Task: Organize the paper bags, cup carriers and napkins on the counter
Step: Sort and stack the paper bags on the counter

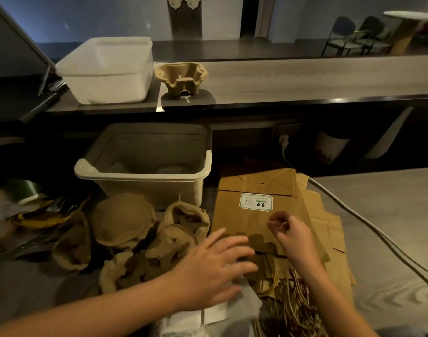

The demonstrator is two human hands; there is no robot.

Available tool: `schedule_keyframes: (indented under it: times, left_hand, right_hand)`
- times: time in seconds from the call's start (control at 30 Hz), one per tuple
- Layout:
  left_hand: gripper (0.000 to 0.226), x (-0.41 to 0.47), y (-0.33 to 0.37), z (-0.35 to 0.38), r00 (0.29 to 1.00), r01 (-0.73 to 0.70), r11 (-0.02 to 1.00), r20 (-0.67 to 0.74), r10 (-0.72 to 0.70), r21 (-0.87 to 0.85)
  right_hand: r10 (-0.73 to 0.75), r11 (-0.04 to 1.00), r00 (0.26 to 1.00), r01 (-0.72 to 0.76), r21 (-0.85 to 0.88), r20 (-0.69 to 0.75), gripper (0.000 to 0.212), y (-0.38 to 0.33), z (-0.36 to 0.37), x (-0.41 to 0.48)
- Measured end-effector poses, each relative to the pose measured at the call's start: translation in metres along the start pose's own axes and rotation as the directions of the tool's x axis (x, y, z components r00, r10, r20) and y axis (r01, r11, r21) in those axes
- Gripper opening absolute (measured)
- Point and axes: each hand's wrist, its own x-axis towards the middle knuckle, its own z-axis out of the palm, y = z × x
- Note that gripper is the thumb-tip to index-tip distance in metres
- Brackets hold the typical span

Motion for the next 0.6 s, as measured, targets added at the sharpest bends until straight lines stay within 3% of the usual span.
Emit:
schedule_keyframes:
  times: [0.1,0.2,0.37,0.5,0.6]
  left_hand:
    - [0.039,0.006,0.015,0.014,0.964,-0.166,0.986,0.206,0.167,-0.022]
    - [0.034,0.005,0.018,0.028,0.898,-0.213,0.974,0.376,0.228,-0.082]
    - [0.033,0.01,0.019,0.039,0.86,-0.285,0.959,0.445,0.25,0.012]
    - [0.06,0.017,0.017,0.048,0.821,-0.312,0.949,0.513,0.252,0.034]
    - [0.069,0.017,0.009,0.05,0.794,-0.316,0.943,0.572,0.207,0.098]
  right_hand:
    - [0.059,0.997,0.998,-0.059,-0.047,0.0,0.007,0.008,-0.012,0.008]
    - [0.124,0.99,0.992,-0.122,-0.065,0.032,0.014,0.016,-0.023,0.016]
    - [0.207,0.971,0.977,-0.2,-0.132,0.044,0.031,0.037,-0.035,0.027]
    - [0.299,0.936,0.947,-0.269,-0.226,0.114,0.051,0.053,-0.038,0.042]
    - [0.277,0.929,0.953,-0.232,-0.288,0.125,0.052,0.056,-0.039,0.051]
